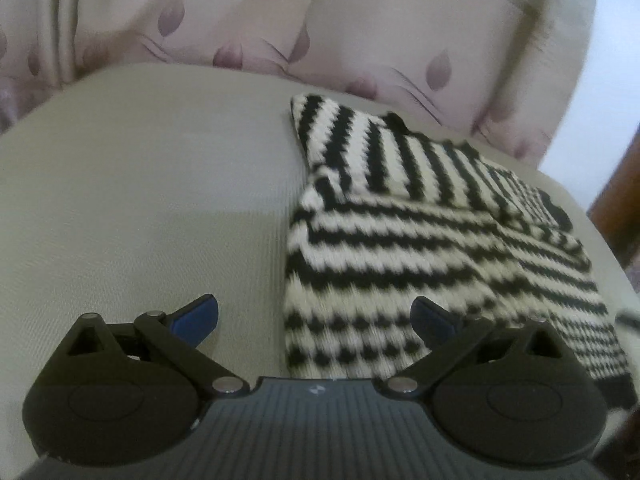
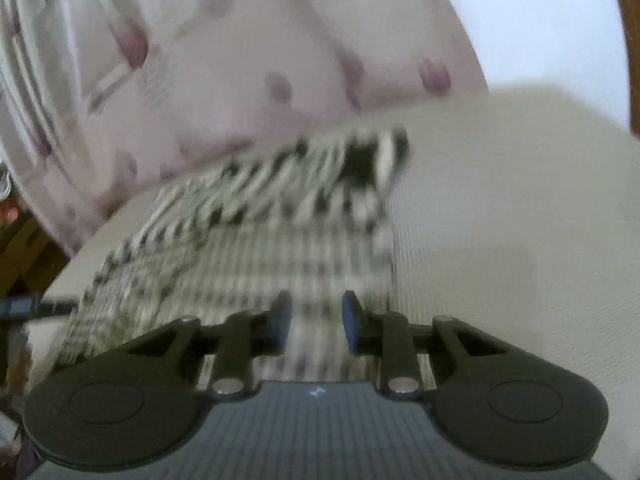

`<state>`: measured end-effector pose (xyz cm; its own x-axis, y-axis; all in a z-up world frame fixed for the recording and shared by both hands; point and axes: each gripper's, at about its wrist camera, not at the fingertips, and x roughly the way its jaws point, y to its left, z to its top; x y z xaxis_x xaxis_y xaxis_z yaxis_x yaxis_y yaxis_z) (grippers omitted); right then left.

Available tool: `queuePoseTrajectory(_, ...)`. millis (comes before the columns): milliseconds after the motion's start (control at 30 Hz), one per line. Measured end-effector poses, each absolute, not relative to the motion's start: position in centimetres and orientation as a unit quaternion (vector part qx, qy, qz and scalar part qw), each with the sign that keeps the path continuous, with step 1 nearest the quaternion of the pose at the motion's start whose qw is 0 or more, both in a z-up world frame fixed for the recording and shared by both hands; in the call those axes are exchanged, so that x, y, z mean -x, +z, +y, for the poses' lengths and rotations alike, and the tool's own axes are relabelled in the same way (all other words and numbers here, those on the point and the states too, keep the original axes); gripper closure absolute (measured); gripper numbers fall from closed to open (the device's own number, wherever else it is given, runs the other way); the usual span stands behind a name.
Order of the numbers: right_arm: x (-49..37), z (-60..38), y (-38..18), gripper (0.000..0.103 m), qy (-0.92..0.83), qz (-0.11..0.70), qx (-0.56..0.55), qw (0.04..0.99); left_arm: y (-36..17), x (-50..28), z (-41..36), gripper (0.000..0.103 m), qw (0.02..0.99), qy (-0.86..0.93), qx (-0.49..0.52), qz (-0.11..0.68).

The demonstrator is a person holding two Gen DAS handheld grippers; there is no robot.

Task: Fold small clothes

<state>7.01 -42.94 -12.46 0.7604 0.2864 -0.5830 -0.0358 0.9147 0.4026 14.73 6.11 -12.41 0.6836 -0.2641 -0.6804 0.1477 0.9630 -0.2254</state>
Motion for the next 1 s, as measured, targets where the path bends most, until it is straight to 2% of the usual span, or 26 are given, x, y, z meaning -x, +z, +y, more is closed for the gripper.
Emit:
queuePoseTrajectory(167, -0.6, -42.2, -14.2, 0.074, 0.075, 0.337, -0.227, 0.911, -12.9, -12.1, 5.8, 0.015, 0.900, -0.153, 0.108, 0.393)
queuePoseTrajectory(467, -0.6, -41.3, -15.7, 0.076, 0.087, 0.306, -0.317, 0.894, -13.1, -10.6, 5.5, 0.016, 0.893, -0.178, 0.132, 0.391)
queuePoseTrajectory(500, -0.9, -41.1, -15.7, 0.079, 0.092, 0.306, -0.317, 0.893, -13.1, -10.6, 5.4, 0.024, 0.892, -0.181, 0.130, 0.393)
queuePoseTrajectory(533, -1.1, -40.9, -15.8, 0.091, 0.094, 0.308, -0.317, 0.892, -13.1, -10.7, 5.4, 0.033, 0.891, -0.187, 0.132, 0.393)
queuePoseTrajectory(600, -1.4, -41.3, -16.3, 0.093, 0.097, 0.312, -0.335, 0.884, -13.2, -11.0, 5.6, 0.093, 0.890, -0.175, 0.124, 0.402)
queuePoseTrajectory(700, -0.6, -42.2, -16.1, 0.093, 0.095, 0.297, -0.351, 0.883, -13.8, -11.5, 8.0, 0.091, 0.867, -0.176, 0.198, 0.421)
queuePoseTrajectory(833, 0.3, -43.0, -16.1, 0.094, 0.094, 0.293, -0.367, 0.878, -13.8, -11.4, 8.7, 0.089, 0.868, -0.185, 0.196, 0.417)
queuePoseTrajectory(900, 0.0, -42.9, -16.2, 0.093, 0.099, 0.303, -0.360, 0.877, -13.8, -11.5, 8.7, 0.079, 0.868, -0.189, 0.195, 0.415)
queuePoseTrajectory(933, -0.2, -42.9, -16.3, 0.091, 0.101, 0.310, -0.364, 0.873, -13.6, -11.5, 8.7, 0.067, 0.868, -0.190, 0.192, 0.416)
queuePoseTrajectory(967, -0.3, -43.0, -16.3, 0.090, 0.105, 0.314, -0.368, 0.869, -13.4, -11.5, 8.7, 0.048, 0.869, -0.193, 0.189, 0.415)
queuePoseTrajectory(1000, -0.4, -43.1, -16.4, 0.089, 0.105, 0.315, -0.374, 0.866, -13.1, -11.5, 8.7, 0.023, 0.870, -0.196, 0.188, 0.412)
